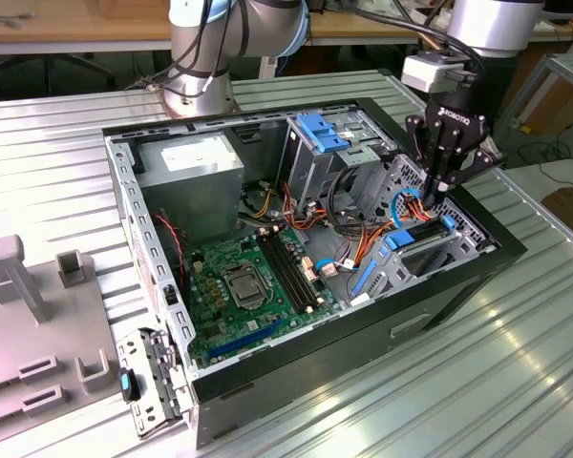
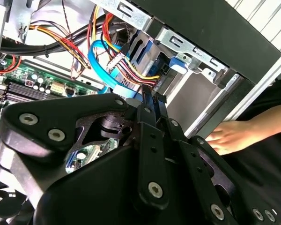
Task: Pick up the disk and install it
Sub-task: 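Insert the second disk wire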
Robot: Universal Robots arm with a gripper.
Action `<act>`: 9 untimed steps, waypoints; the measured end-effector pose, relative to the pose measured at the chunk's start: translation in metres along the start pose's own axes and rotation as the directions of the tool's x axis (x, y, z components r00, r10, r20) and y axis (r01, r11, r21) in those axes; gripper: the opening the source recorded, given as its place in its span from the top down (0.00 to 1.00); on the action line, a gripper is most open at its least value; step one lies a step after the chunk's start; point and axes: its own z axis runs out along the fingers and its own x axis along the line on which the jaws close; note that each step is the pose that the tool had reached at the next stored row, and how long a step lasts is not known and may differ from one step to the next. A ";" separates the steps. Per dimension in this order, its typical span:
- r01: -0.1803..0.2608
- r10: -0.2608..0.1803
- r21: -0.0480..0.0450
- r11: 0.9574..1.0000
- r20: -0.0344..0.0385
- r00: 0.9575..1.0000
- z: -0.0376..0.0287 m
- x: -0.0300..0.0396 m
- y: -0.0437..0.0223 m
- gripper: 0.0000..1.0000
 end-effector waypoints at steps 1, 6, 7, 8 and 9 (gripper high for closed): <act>0.000 0.000 0.000 1.000 0.000 1.000 0.0004 0.0011 0.0004 0.84; 0.000 0.000 0.001 1.000 0.003 1.000 0.0041 0.0116 0.0097 0.84; -0.001 0.001 0.004 1.000 0.007 1.000 0.0053 0.0144 0.0114 0.84; -0.002 0.002 0.008 1.000 0.018 1.000 0.0065 0.0174 0.0125 0.84; -0.003 0.003 0.009 1.000 0.039 0.999 0.0074 0.0202 0.0129 0.84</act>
